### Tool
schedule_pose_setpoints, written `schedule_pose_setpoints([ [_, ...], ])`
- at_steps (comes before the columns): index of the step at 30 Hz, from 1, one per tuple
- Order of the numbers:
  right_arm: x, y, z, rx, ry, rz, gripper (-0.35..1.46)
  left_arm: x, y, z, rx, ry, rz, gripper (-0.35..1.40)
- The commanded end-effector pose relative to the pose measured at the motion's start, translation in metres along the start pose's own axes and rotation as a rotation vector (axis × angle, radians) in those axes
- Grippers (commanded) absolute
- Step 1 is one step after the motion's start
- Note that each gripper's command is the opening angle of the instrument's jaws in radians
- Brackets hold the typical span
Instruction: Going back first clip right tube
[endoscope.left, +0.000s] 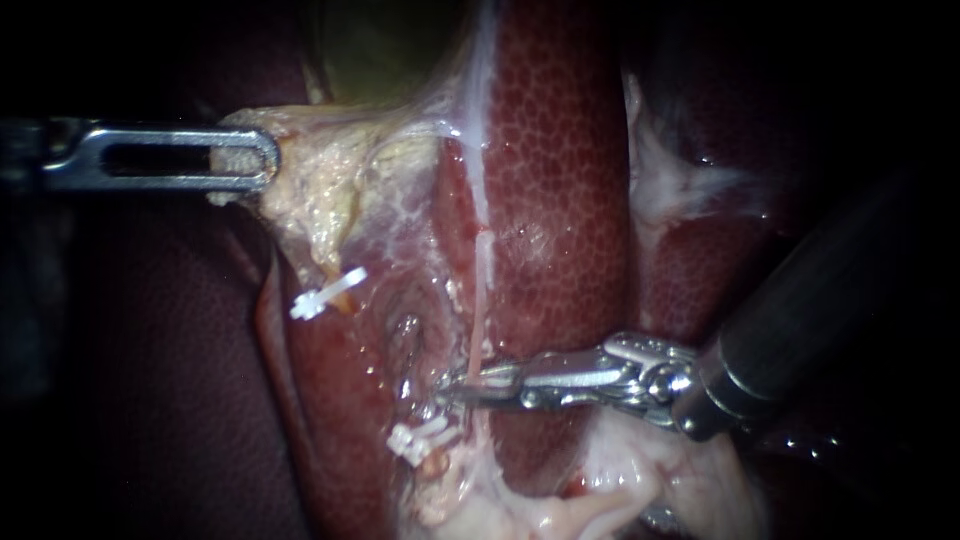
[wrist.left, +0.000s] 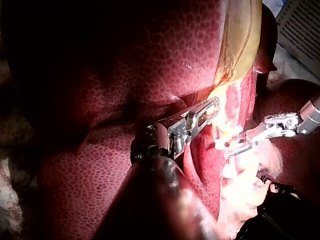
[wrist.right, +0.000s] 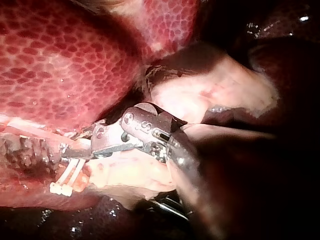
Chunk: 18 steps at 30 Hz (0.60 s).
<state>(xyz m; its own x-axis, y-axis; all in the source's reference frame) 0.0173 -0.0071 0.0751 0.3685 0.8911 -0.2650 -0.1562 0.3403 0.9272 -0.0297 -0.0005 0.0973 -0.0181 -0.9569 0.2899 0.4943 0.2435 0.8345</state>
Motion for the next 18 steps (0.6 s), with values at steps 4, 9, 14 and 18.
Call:
schedule_pose_setpoints([
  [4, 0.0000, 0.0001, 0.0000, 0.002, -0.002, 0.006, -0.35, 0.0000, 0.0000, 0.0000, 0.000, 0.000, 0.000, -0.35],
  [9, 0.0000, 0.0002, 0.0000, 0.004, -0.004, 0.006, -0.35, 0.0000, 0.0001, 0.0000, 0.000, 0.000, 0.000, -0.35],
  [14, 0.0000, 0.0002, 0.0001, 0.009, -0.004, 0.011, -0.07, 0.0000, 0.0001, 0.0000, -0.001, -0.001, 0.000, -0.35],
  [18, 0.0001, 0.0002, 0.0002, 0.014, -0.002, -0.029, 0.30, 0.0000, 0.0002, 0.0001, -0.001, -0.001, 0.000, -0.35],
])
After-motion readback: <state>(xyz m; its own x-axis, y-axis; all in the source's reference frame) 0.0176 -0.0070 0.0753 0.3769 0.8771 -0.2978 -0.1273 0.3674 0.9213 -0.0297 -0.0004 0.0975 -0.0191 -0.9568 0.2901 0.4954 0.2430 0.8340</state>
